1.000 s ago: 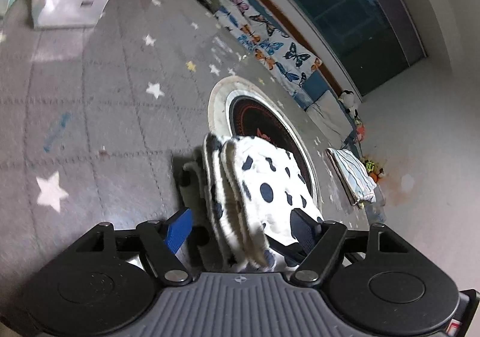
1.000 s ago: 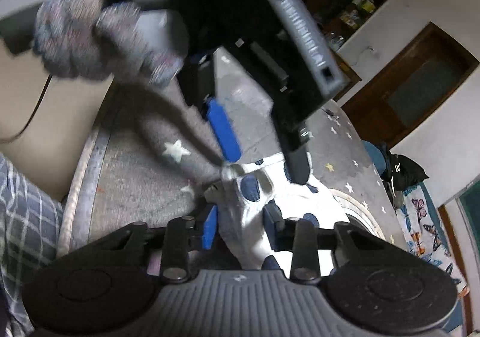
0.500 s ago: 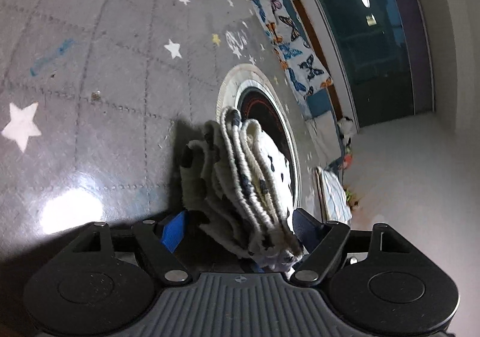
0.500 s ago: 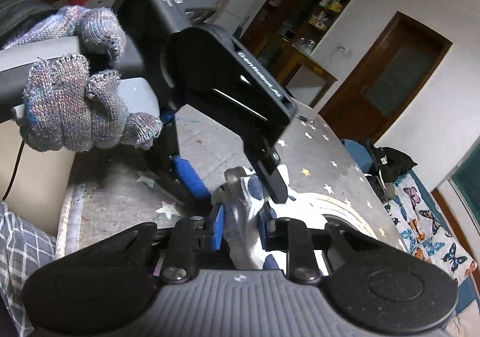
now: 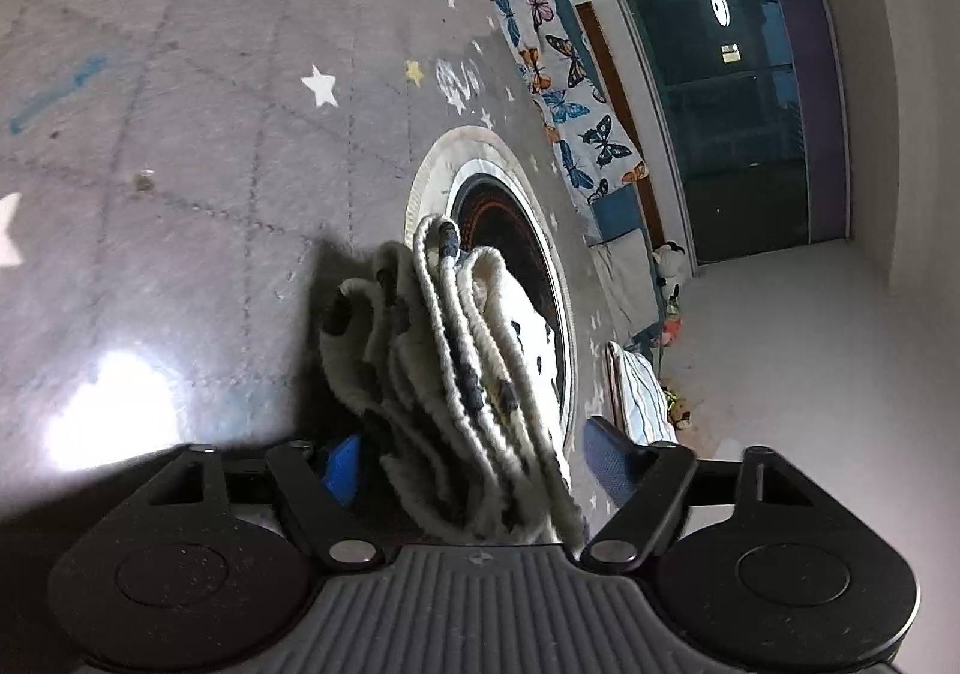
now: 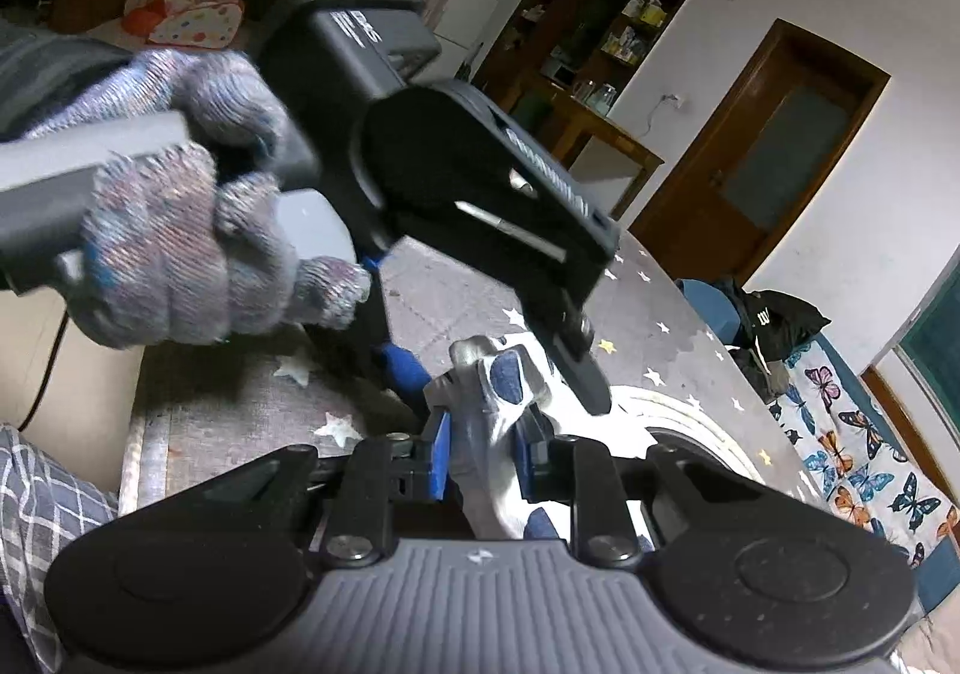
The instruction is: Fold clothes
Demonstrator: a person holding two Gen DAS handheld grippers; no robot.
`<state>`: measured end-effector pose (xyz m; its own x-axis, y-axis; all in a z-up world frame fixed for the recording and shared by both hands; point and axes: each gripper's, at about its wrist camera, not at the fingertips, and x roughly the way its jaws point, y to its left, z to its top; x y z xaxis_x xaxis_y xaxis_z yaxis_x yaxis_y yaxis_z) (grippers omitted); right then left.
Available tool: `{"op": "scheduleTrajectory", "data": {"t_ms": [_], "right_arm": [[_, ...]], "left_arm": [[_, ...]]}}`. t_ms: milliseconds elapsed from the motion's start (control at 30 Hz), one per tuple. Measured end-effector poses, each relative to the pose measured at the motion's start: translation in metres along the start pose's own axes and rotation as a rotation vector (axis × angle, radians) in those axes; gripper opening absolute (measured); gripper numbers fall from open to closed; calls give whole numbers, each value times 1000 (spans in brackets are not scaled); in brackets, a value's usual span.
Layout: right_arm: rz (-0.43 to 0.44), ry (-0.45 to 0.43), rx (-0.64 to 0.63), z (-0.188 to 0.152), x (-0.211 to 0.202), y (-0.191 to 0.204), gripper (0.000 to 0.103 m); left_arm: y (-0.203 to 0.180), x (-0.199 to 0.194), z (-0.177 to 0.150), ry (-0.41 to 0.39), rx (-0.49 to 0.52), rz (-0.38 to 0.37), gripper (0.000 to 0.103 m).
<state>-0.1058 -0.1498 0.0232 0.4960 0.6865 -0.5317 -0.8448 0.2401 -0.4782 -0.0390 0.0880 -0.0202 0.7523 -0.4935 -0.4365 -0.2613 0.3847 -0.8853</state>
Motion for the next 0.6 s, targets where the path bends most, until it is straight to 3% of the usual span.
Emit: {"op": "scheduleTrajectory", "data": {"t_ms": [33,133,300,467,600], "right_arm": [[1,-2,6,0,-1,0,20],[16,0,35,-2,-2,0,23],[30,-6,116,-8,-12,-7,33],[19,10,297,-22,-19,-41,34],[-47,51,478,-49,-22,-75,35]], "left_arm": [[1,2,0,4,-1,2,49],[8,3,1,6,-8,16,30],[17,3,3,5,-6,18,28],[14,0,4,5,36,31,28],[14,-3,5,-1,72,50,28]]}}
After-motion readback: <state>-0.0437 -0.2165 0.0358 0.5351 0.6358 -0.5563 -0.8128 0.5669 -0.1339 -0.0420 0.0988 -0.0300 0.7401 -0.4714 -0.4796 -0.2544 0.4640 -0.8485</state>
